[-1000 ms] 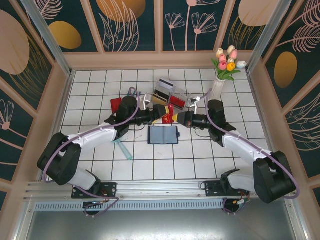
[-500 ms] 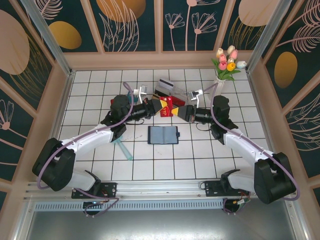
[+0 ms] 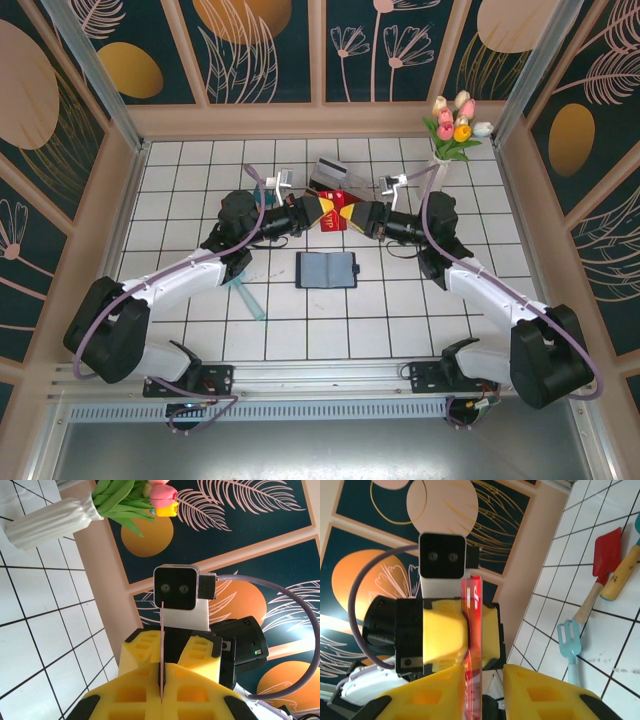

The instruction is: Take the credit cards out of the card holder

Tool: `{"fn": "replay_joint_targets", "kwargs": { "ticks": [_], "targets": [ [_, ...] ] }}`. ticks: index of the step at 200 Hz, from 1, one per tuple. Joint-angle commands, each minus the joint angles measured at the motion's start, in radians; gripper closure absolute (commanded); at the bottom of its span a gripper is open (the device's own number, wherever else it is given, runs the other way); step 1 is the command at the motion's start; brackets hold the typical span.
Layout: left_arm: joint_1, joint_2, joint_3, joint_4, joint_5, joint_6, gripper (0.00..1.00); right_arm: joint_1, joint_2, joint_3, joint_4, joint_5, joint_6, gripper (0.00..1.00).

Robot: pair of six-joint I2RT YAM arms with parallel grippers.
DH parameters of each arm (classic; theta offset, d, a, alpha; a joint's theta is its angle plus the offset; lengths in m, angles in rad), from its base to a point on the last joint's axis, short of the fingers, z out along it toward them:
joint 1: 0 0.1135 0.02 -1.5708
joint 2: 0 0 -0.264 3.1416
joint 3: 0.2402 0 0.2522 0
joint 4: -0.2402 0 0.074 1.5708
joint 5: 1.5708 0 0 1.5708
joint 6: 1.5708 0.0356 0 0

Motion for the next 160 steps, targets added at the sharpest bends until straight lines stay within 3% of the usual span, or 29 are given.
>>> {"fn": "replay_joint_targets", "kwargs": {
  "ticks": [1,104,112,123,133,160],
  "targets": [
    [-0.002,-0.019,-0.003,0.056,0.008,-0.015,1.00,0.006,0.002,0.031,0.096,0.029,0.048,0.75],
    [-0.001,-0.017,0.026,-0.010,0.037,0.015,1.00,0.016,0.037,0.075,0.058,0.015,0.009,0.92],
    [-0.002,-0.021,0.030,-0.047,0.029,0.032,0.92,0.016,0.038,0.081,0.045,0.010,-0.007,0.95],
    [0.000,-0.026,0.031,-0.101,0.003,0.060,0.70,0.016,0.038,0.095,0.014,0.003,-0.044,0.99],
    [0.005,-0.030,0.031,-0.166,-0.028,0.088,0.58,0.014,0.034,0.113,-0.049,0.011,-0.098,1.00],
    [0.031,-0.043,0.011,-0.304,-0.100,0.167,0.27,0.003,0.018,0.193,-0.377,0.129,-0.334,1.00]
  ]
}}
